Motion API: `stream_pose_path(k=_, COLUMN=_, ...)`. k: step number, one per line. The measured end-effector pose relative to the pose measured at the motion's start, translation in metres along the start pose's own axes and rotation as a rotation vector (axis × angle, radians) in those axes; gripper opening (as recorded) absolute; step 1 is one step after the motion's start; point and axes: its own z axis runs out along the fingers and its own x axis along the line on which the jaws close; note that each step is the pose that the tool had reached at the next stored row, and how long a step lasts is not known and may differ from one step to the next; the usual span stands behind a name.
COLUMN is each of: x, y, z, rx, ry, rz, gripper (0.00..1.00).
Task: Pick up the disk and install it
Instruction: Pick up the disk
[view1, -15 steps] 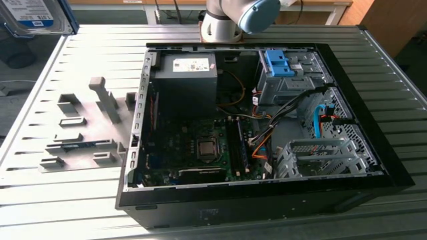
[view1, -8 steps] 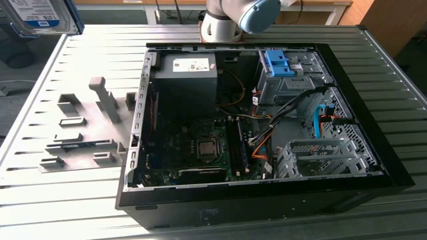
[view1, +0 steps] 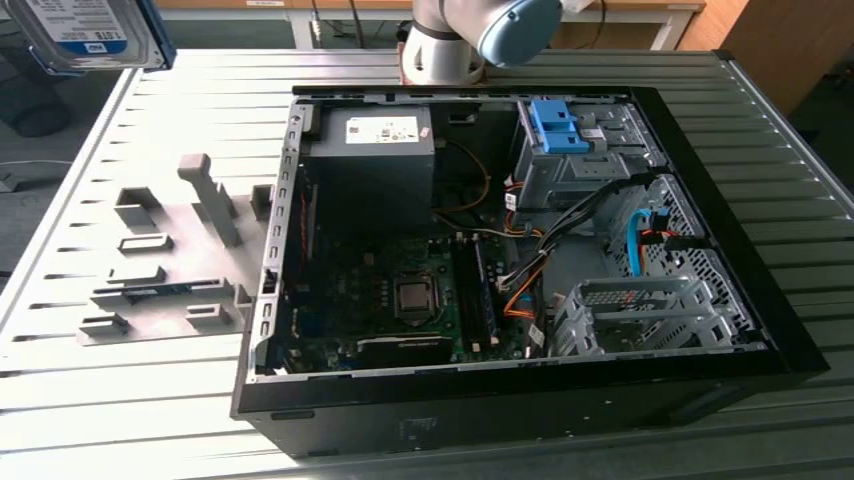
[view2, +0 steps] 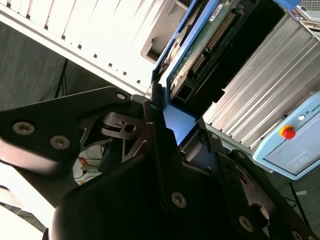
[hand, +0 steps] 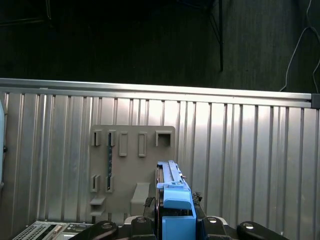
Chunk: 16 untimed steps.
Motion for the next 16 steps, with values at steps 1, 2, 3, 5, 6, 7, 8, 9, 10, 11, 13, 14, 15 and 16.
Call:
stream_pose_path(k=1, x=0.0000, y=-0.0006, z=0.0001, rx=0.0000, ry=0.0000, rz=0.000, gripper=0.36)
stream_pose_path(k=2, x=0.0000, y=-0.0012, z=0.0001, rx=0.0001, ry=0.0000, rz=0.000, gripper=0.36)
stream_pose_path(k=3, x=0.0000, y=-0.0017, z=0.0001, rx=0.0000, ry=0.0000, rz=0.000, gripper=0.36)
stream_pose_path(k=5, x=0.0001, y=-0.0027, z=0.0002, rx=0.0000, ry=0.0000, rz=0.000, gripper=0.36)
stream_pose_path(k=6, x=0.0001, y=-0.0032, z=0.0002, rx=0.0000, ry=0.0000, rz=0.000, gripper=0.36)
stream_pose_path(k=7, x=0.0001, y=-0.0037, z=0.0003, rx=0.0001, ry=0.0000, rz=0.000, gripper=0.36)
stream_pose_path(k=8, x=0.0002, y=-0.0044, z=0.0002, rx=0.0000, ry=0.0000, rz=0.000, gripper=0.36)
stream_pose_path(k=9, x=0.0002, y=-0.0053, z=0.0002, rx=0.0000, ry=0.0000, rz=0.000, gripper=0.36)
stream_pose_path(k=10, x=0.0002, y=-0.0062, z=0.0003, rx=0.0000, ry=0.0000, rz=0.000, gripper=0.36)
stream_pose_path(k=11, x=0.0002, y=-0.0072, z=0.0003, rx=0.0000, ry=0.0000, rz=0.000, gripper=0.36)
stream_pose_path(k=13, x=0.0003, y=-0.0095, z=0.0002, rx=0.0000, ry=0.0000, rz=0.000, gripper=0.36)
stream_pose_path(k=14, x=0.0004, y=-0.0108, z=0.0003, rx=0.0000, ry=0.0000, rz=0.000, gripper=0.36)
stream_pose_path(k=15, x=0.0004, y=-0.0121, z=0.0003, rx=0.0001, ry=0.0000, rz=0.000, gripper=0.36)
stream_pose_path(k=16, x=0.0004, y=-0.0134, z=0.0003, rx=0.0000, ry=0.0000, rz=0.000, gripper=0.36)
